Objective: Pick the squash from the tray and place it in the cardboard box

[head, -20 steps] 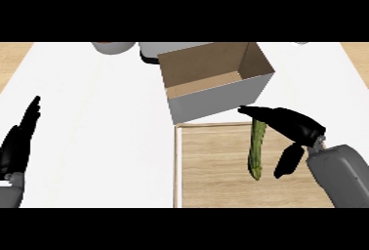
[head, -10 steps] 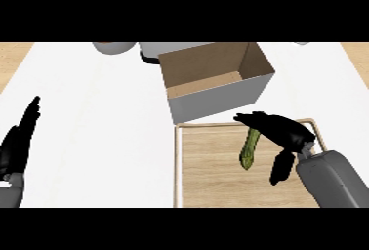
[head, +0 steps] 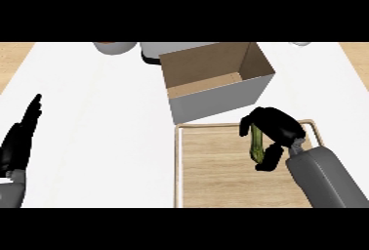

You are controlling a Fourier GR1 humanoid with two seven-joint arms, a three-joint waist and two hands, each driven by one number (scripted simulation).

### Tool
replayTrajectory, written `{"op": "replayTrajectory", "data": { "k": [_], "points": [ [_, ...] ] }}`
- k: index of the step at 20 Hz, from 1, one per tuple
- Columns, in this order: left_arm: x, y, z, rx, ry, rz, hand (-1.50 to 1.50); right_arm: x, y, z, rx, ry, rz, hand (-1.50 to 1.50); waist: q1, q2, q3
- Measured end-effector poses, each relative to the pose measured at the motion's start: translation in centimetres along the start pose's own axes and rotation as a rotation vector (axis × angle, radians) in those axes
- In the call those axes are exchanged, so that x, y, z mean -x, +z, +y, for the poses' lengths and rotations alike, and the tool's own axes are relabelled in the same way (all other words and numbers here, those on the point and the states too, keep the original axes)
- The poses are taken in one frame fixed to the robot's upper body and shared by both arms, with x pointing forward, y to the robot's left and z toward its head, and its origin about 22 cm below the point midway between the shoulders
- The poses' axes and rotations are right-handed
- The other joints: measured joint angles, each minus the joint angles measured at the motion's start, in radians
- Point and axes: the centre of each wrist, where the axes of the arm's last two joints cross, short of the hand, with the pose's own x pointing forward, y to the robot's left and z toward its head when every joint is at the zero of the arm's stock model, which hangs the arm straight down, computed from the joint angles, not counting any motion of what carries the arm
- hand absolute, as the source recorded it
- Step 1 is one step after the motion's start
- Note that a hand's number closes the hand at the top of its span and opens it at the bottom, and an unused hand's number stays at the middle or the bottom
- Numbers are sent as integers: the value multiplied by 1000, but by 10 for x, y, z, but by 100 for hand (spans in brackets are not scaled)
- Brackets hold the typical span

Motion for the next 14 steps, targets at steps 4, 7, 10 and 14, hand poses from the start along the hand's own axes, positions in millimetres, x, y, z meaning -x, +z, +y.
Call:
{"op": "replayTrajectory", "data": {
  "k": [4,7,10,14],
  "points": [
    [0,1,1,-2,-4,2,0,0,-5,1,76,44,8,150,-1,-1,-1],
    [2,-1,0,-9,-5,6,0,3,1,2,150,53,78,150,-11,-1,-1],
    [8,2,7,-22,-7,24,0,15,16,11,235,4,271,150,-30,-5,0],
    [13,6,14,-42,-9,38,0,30,44,15,375,-26,543,150,-50,-9,2]
  ]
}}
